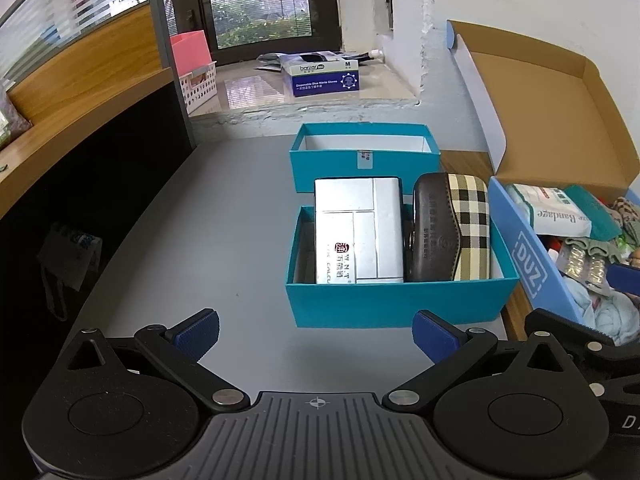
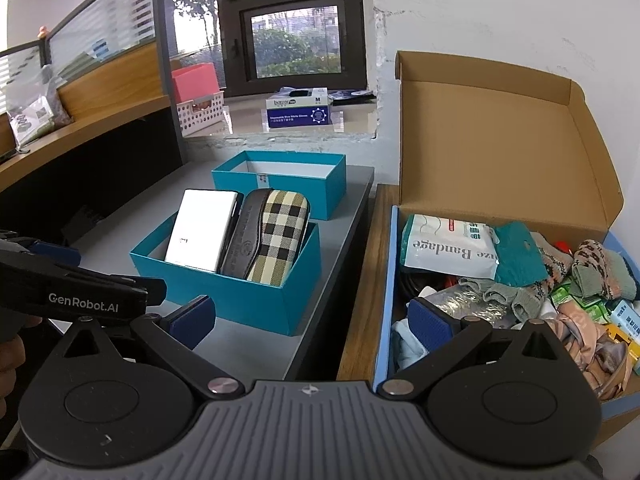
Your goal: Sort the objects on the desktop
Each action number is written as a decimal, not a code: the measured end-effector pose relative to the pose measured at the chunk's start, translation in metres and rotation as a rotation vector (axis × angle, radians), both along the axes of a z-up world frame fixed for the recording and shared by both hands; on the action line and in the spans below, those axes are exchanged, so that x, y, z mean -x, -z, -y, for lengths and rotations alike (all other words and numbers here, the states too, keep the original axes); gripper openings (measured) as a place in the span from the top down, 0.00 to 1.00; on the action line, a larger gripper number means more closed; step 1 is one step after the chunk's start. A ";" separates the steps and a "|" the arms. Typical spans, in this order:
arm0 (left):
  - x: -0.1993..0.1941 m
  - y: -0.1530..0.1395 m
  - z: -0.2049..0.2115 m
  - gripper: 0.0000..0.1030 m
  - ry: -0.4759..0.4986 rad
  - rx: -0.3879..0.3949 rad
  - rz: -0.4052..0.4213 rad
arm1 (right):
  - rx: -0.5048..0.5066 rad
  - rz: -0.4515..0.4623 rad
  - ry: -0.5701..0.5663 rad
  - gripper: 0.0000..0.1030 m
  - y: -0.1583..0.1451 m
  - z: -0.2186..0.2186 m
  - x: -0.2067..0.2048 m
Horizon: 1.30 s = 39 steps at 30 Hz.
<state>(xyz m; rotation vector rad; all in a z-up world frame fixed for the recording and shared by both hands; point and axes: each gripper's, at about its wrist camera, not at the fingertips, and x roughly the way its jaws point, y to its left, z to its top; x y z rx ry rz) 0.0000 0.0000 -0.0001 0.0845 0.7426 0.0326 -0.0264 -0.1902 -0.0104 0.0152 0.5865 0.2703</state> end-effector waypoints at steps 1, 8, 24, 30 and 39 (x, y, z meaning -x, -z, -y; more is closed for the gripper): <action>0.000 0.000 0.000 0.00 0.000 -0.001 -0.002 | -0.002 -0.003 0.001 0.00 0.000 0.000 -0.001; -0.004 0.004 -0.004 0.00 0.002 -0.010 -0.028 | -0.010 -0.016 0.008 0.00 0.001 0.003 -0.003; -0.007 0.008 -0.008 0.00 0.023 -0.007 -0.016 | -0.012 -0.029 0.010 0.00 0.001 0.000 -0.011; -0.007 0.009 -0.008 0.00 0.024 -0.008 -0.020 | -0.008 -0.033 0.006 0.00 0.001 -0.002 -0.011; -0.005 0.009 -0.005 0.00 0.025 -0.009 -0.025 | -0.009 -0.035 -0.003 0.00 0.001 -0.003 -0.011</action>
